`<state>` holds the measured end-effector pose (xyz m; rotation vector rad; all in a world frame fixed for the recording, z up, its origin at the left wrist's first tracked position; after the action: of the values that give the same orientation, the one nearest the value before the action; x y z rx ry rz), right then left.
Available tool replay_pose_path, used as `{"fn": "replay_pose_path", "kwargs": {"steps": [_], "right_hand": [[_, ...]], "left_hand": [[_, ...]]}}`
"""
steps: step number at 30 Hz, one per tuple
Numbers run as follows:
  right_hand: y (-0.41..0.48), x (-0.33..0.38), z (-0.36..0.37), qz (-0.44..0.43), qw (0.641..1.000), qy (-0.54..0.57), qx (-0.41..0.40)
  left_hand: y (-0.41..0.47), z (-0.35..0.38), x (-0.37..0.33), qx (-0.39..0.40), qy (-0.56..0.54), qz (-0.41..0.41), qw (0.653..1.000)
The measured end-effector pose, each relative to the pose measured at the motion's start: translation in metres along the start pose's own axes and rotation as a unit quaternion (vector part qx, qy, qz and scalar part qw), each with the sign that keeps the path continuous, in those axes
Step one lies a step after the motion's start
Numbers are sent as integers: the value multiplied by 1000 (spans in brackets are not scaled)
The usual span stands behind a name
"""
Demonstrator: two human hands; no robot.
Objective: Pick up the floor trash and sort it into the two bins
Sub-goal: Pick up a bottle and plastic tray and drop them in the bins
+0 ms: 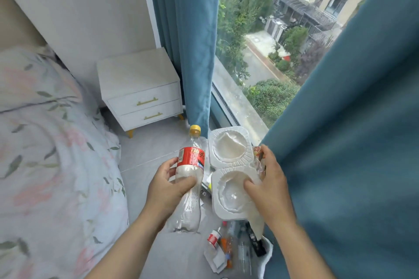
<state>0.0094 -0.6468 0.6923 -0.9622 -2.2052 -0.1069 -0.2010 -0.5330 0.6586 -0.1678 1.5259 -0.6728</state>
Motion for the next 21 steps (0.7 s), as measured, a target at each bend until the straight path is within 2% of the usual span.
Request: {"fn": "replay_pose_path", "kwargs": {"steps": [6,11,21], "right_hand": [[-47,66,-98,-10,995,42,-86],[-85,103,-164,-36,984,44,-169],[-122,147,-262,-126,954,75,-262]], "left_hand": [[-74,16,-91,40,-26,78,996],[-114,33,-164,86,-31,175,980],[-181,74,-245,124,-39,329,935]]}}
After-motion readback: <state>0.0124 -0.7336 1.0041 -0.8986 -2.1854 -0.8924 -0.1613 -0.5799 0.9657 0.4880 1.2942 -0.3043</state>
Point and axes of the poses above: each hand's wrist, its own y-axis towards the middle knuckle, its own z-axis out of the palm, x = y × z, the point moved 8 cm from there along y, towards the middle knuckle, and after that the axes turned 11 degrees about -y, right-handed, at the moved point
